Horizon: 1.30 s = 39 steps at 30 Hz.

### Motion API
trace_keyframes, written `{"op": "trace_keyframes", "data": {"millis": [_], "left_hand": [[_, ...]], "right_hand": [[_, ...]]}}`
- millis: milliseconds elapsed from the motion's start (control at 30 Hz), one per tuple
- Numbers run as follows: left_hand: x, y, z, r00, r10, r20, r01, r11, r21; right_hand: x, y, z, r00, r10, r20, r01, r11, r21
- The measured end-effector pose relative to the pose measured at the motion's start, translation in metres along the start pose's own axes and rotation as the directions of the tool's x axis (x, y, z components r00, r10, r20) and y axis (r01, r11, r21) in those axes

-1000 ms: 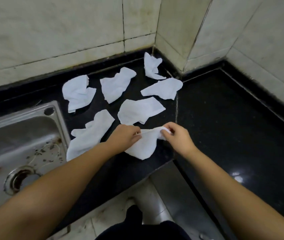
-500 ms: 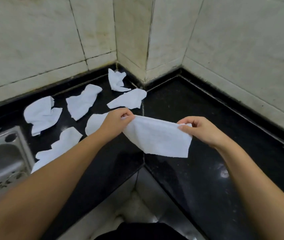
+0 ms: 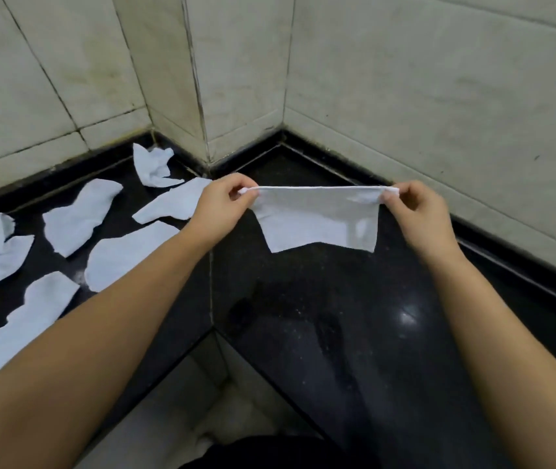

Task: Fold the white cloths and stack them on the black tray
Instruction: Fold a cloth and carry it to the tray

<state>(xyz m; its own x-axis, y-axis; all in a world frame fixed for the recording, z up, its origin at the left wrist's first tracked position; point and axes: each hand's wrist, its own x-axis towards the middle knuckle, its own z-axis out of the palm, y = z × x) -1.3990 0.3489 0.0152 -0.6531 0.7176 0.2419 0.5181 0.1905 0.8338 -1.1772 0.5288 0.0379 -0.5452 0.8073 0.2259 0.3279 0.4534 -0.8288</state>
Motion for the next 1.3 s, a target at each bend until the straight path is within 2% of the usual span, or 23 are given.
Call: {"op": "trace_keyframes", "data": {"millis": [67,167,233,333,400,467,500,567,667,733,800,900,967,1033,1100,1167,1233,1300], "left_hand": [[-0.008,0.003,0.009,0.995,-0.034,0.092,0.043,0.995,-0.09],[-0.035,-0.008,0.016,0.944,-0.092,0.316,0.131,0.986,-0.102],[-0.059,-0.026,0.021,0.869,-0.18,0.46,0.217,0.976,-0.028],[-0.091,-0.053,0.032,0.735,-0.33,0.593,0.347,0.934,0.09],[-0.106,-0.065,0.04,0.65,-0.39,0.652,0.382,0.909,0.163],[-0.11,-0.072,0.048,0.607,-0.425,0.672,0.369,0.899,0.235],[-0.109,-0.075,0.051,0.606,-0.433,0.667,0.365,0.897,0.251],[-0.101,-0.079,0.057,0.641,-0.438,0.631,0.349,0.898,0.269],[-0.081,-0.083,0.073,0.727,-0.435,0.531,0.314,0.899,0.305],[-0.067,-0.081,0.087,0.785,-0.426,0.45,0.304,0.897,0.32],[-0.055,-0.078,0.104,0.827,-0.421,0.371,0.304,0.892,0.335],[-0.047,-0.081,0.124,0.853,-0.434,0.289,0.298,0.86,0.414],[-0.049,-0.089,0.13,0.874,-0.397,0.28,0.232,0.848,0.476],[-0.052,-0.097,0.129,0.902,-0.341,0.265,0.164,0.839,0.519],[-0.057,-0.1,0.124,0.93,-0.306,0.205,0.161,0.838,0.521],[-0.067,-0.102,0.115,0.94,-0.301,0.163,0.175,0.832,0.527],[-0.085,-0.104,0.108,0.927,-0.324,0.187,0.169,0.809,0.564],[-0.105,-0.109,0.105,0.921,-0.33,0.206,0.125,0.752,0.648]], "right_hand": [[-0.006,0.011,-0.012,0.997,0.026,0.077,-0.03,0.998,0.047],[-0.025,0.039,-0.027,0.955,0.074,0.287,-0.073,0.997,-0.013],[-0.046,0.06,-0.032,0.893,0.123,0.432,-0.124,0.992,-0.027],[-0.083,0.093,-0.029,0.761,0.246,0.601,-0.233,0.967,-0.101],[-0.104,0.114,-0.022,0.663,0.333,0.67,-0.29,0.94,-0.181],[-0.116,0.128,-0.016,0.607,0.393,0.691,-0.332,0.915,-0.228],[-0.117,0.132,-0.013,0.604,0.412,0.682,-0.355,0.906,-0.233],[-0.11,0.134,-0.007,0.647,0.442,0.622,-0.385,0.893,-0.235],[-0.088,0.137,0.005,0.749,0.497,0.438,-0.401,0.867,-0.297],[-0.075,0.141,0.015,0.788,0.532,0.31,-0.419,0.832,-0.363],[-0.065,0.144,0.024,0.802,0.557,0.214,-0.456,0.803,-0.383],[-0.06,0.15,0.037,0.796,0.587,0.145,-0.485,0.764,-0.426],[-0.063,0.154,0.045,0.8,0.587,0.121,-0.462,0.733,-0.499],[-0.064,0.154,0.052,0.835,0.542,0.093,-0.379,0.691,-0.616],[-0.06,0.146,0.061,0.877,0.466,0.112,-0.257,0.654,-0.711],[-0.051,0.129,0.079,0.9,0.387,0.203,-0.133,0.685,-0.716],[-0.04,0.11,0.108,0.878,0.311,0.365,0.002,0.758,-0.652],[-0.035,0.093,0.141,0.812,0.26,0.522,0.125,0.797,-0.591]]}}
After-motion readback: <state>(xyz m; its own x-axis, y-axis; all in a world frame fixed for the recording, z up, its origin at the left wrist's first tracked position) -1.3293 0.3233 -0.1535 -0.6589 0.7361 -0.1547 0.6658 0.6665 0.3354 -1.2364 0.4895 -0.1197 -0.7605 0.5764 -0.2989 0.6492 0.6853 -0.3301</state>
